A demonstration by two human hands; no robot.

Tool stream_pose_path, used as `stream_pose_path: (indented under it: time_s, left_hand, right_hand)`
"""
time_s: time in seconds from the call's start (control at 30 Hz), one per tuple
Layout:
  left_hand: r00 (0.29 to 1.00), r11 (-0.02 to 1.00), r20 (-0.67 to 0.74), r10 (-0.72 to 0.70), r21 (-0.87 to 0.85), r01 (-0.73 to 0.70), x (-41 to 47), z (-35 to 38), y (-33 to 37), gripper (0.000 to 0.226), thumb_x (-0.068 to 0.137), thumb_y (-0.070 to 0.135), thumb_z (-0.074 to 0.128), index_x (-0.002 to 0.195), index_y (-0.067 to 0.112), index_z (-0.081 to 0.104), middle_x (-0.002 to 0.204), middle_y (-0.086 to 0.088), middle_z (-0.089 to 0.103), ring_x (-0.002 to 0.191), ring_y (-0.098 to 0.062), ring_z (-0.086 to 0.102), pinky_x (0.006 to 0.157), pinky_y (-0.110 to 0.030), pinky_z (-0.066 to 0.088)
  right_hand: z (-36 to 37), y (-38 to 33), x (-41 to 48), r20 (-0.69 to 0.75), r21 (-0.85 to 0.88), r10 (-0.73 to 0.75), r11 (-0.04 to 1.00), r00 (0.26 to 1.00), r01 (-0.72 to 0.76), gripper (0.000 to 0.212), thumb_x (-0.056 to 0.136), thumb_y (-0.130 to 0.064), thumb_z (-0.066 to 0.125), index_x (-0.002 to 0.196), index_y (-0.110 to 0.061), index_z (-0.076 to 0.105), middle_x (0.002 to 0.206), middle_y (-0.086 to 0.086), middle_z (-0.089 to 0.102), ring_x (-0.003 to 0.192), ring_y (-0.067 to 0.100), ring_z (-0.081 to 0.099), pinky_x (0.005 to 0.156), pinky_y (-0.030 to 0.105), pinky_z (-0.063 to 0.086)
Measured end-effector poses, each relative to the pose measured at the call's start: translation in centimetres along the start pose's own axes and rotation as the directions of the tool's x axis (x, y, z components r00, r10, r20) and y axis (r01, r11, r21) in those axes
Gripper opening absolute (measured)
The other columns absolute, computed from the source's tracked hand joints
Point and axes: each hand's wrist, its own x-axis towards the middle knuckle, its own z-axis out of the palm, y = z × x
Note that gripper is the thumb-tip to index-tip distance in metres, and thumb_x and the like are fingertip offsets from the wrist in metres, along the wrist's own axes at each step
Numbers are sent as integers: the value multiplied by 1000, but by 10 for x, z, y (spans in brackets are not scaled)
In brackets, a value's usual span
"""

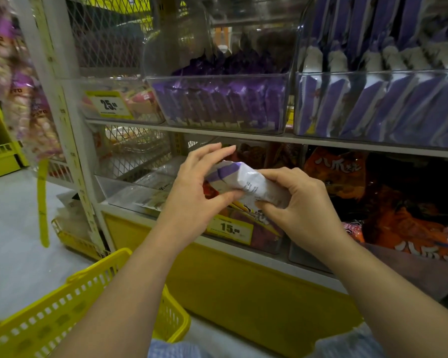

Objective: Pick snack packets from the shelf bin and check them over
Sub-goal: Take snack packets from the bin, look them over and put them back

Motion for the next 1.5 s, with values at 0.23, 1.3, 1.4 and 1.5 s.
stream_pose_path:
  time_s: [0.23,1.3,1.4,1.5]
  left_hand:
    - [999,957,-28,-27,-289,18,3,-7,-7,41,69,21,80,90,52,62,87,26,67,82,9,60,71,-9,46]
    - [799,525,-150,-582,-820,228,8,15,-9,84,77,27,71,149,29,28,128,3,58,96,-7,70,67,-28,58]
    - [786,559,-61,-615,-737,380,5,28,-7,67,93,23,61,151,20,27,129,-1,60,91,-9,71,62,-23,55]
    - [789,535,161,-593,-653,536,3,26,-6,54,96,29,58,146,24,39,116,1,69,84,-6,71,60,-24,54]
  right_hand:
    - [-7,3,1,-17,248,81,966,997,-75,63,72,-20,82,121,-46,53,110,-22,60,106,-5,55,88,11,46]
    - [3,-7,1,176,845,287,447,942,-294,13,92,-12,55,81,-16,61,95,3,74,96,19,71,78,29,58]
    - [9,-16,0,176,836,286,461,942,-296,15,95,-5,52,83,-12,58,90,-2,74,89,14,71,70,21,56]
    - [8,-18,0,153,819,258,507,954,-268,13,94,-2,51,85,-8,58,92,-13,74,84,6,71,67,16,54]
